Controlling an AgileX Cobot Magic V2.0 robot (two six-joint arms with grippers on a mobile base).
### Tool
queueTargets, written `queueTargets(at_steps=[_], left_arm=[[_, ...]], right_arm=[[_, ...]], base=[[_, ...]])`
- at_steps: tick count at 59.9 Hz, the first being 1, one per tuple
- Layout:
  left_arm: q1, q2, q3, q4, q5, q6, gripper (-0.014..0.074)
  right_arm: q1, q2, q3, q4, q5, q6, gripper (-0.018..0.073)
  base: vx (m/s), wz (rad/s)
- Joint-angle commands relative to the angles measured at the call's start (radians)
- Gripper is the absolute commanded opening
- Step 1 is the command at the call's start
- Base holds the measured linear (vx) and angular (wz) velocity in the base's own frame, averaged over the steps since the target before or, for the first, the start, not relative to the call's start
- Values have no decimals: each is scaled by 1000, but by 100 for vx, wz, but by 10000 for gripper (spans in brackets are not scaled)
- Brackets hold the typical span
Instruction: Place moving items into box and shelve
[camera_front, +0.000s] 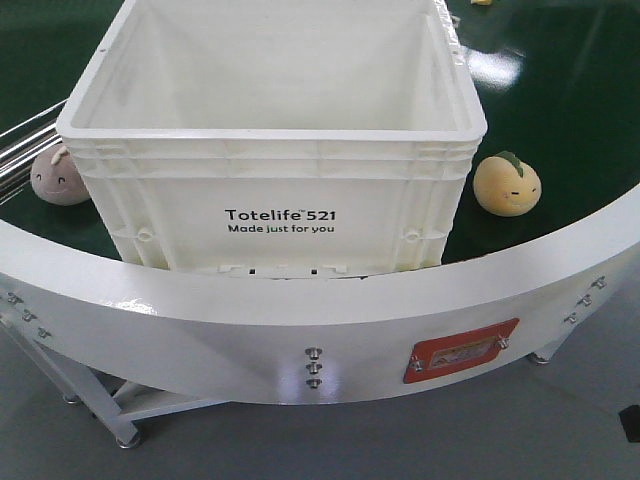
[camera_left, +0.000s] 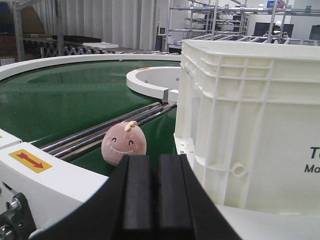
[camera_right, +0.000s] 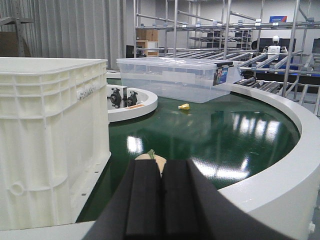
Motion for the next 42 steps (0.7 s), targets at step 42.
queueTargets(at_steps=[42], left_arm=[[-5,-14,21,-4,-96,-2,-13]], right_arm=[[-4,-14,16,-1,-96,-12,-15]], base=[[0,0]])
